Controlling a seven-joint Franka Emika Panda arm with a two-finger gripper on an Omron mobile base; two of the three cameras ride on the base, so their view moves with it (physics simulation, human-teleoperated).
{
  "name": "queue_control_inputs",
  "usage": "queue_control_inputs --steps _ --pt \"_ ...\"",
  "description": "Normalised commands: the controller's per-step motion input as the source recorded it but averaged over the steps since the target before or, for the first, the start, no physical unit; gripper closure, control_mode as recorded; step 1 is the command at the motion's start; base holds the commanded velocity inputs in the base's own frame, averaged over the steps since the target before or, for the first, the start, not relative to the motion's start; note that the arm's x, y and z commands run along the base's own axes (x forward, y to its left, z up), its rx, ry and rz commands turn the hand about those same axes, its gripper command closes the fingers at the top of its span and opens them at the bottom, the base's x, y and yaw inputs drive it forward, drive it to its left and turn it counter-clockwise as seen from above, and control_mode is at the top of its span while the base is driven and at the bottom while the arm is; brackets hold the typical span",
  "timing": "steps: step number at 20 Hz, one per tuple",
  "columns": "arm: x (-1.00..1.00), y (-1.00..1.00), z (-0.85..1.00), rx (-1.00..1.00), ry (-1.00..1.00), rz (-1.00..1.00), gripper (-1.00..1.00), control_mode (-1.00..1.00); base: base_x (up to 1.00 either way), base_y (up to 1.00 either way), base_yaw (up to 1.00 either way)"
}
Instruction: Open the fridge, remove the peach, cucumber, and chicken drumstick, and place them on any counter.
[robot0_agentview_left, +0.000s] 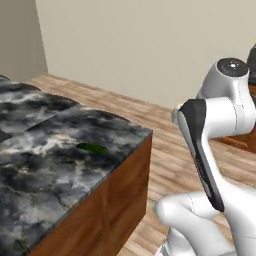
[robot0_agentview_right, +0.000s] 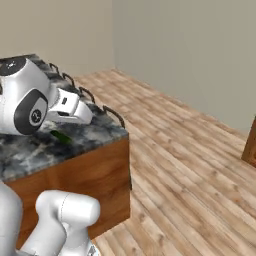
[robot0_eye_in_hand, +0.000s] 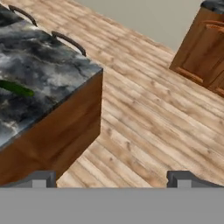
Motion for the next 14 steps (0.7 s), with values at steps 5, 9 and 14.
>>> queue_control_inputs --steps 5,9,14 --pt "0.00 0.00 0.00 0.00 0.00 0.00 -1.00 1.00 0.00 -0.24 -0.88" --pt "0.00 0.00 0.00 0.00 0.00 0.00 -1.00 1.00 0.00 -0.82 -0.75" --pt "0.00 0.00 0.00 0.00 0.00 0.00 -1.00 1.00 0.00 -0.79 -0.77"
